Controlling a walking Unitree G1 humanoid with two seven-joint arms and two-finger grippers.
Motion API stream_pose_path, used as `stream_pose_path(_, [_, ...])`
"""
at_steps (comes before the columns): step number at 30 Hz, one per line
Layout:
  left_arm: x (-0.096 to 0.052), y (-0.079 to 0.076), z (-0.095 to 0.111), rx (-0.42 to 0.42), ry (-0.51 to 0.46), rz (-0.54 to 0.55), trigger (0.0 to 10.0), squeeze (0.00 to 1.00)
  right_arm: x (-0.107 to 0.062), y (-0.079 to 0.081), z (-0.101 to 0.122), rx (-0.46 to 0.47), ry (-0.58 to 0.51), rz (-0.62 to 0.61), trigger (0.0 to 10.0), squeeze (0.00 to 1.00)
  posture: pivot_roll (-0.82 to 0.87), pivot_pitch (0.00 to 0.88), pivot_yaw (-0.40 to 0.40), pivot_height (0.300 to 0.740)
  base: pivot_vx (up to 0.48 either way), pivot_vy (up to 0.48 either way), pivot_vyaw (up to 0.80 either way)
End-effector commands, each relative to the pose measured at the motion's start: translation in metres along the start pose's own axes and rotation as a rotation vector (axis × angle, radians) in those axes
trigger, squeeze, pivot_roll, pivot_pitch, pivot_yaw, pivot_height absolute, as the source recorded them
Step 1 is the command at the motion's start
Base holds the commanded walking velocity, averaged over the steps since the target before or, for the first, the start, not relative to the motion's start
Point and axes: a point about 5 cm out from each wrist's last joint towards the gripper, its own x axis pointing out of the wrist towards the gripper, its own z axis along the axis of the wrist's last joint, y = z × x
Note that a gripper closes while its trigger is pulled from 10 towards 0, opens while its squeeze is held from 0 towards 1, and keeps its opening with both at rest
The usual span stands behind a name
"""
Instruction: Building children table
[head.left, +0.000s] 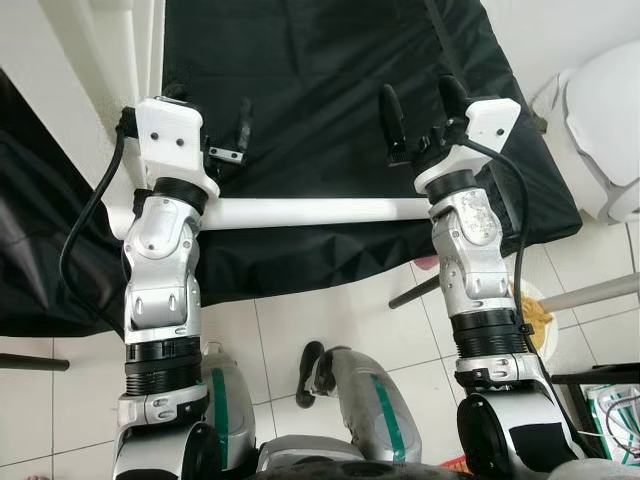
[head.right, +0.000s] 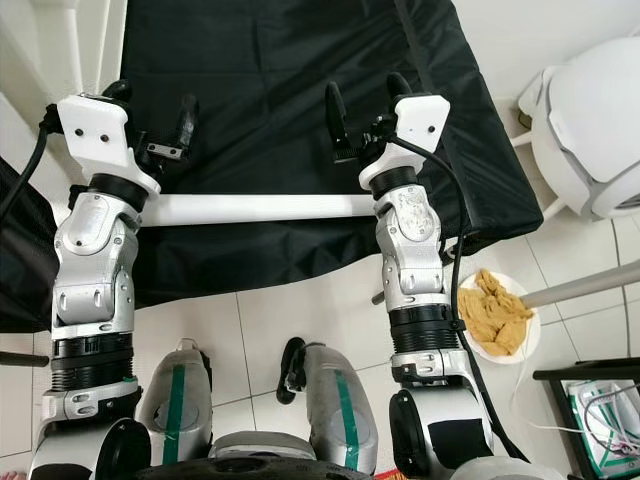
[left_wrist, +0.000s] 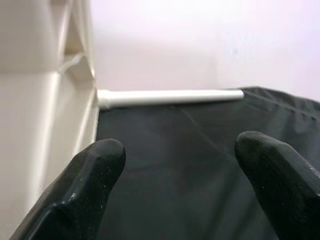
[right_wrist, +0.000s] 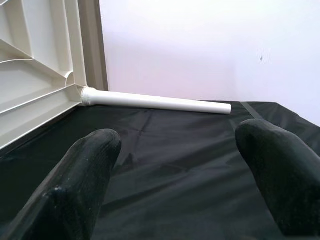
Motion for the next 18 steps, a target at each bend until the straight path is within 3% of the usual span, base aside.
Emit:
stream_pose_path(1, [-0.0009,0.0081,-0.0028,-0.004,0.005,0.253,10.0,0.0,0.0004,-0.0054,0.0,-0.021,-0.004,-0.013,10.0,0.0,0.17,0.023,-0.122,0.74,0.0,0.0,0.0])
stream_pose_path(18, [0.0022,0.0078,-0.0007,-0.009,-0.009,0.242,10.0,0.0,-0.0001,-0.0109,-0.0021,-0.042,-0.01,-0.028,10.0,0.0,0.17,0.028,-0.118,0.74,0.0,0.0,0.0])
